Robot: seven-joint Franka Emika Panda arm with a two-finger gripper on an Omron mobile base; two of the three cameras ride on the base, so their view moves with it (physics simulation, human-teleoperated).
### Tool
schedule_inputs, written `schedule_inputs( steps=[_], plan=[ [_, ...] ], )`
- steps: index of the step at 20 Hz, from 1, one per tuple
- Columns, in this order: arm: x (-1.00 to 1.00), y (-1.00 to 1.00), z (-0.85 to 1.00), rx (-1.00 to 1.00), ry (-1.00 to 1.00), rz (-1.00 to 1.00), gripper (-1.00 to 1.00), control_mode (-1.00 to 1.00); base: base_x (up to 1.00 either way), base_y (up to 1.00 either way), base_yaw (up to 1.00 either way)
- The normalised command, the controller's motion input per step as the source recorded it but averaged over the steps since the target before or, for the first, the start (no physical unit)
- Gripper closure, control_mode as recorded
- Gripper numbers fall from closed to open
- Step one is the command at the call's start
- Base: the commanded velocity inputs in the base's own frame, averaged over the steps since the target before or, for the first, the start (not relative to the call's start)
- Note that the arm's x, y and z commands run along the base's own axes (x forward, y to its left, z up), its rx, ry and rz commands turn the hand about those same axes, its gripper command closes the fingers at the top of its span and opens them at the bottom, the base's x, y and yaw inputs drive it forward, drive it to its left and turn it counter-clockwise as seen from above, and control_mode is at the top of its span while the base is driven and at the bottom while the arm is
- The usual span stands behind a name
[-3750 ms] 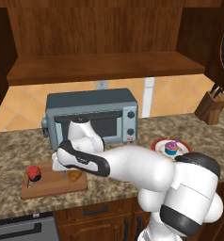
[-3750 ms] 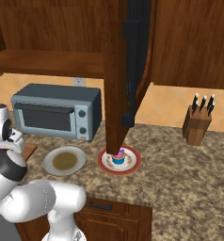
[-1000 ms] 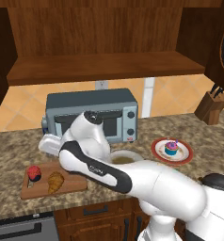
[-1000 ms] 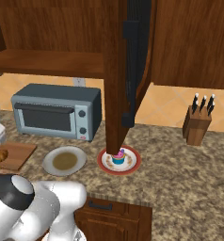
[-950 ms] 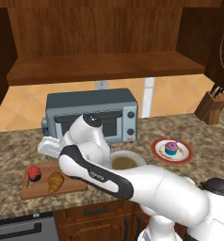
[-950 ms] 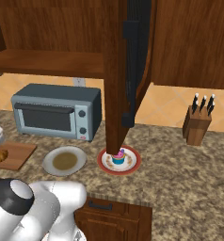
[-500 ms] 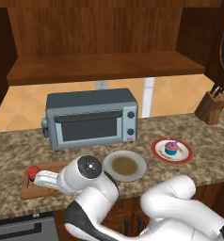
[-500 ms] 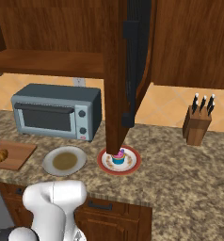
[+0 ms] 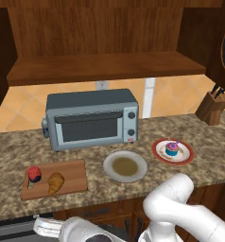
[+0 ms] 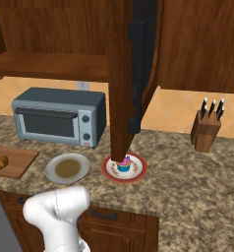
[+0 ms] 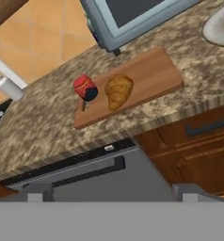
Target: From the different types of pastries on the counter, select a croissant and place it on the cutting board. Then retrieve a jar of jam from the cabinet and place it alongside the croissant on the cutting board.
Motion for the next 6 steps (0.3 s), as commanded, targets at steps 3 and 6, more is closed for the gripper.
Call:
schedule_inputs(
  steps=[3,6],
  plan=[
    [-0.54,0.05,-0.16,-0.02,0.01,-0.01,-1.0,-1.0,0.0,0.0,0.0],
    [-0.08,0.0,-0.19,0.0,0.06,0.0,-1.0,-1.0,0.0,0.0,0.0]
  ],
)
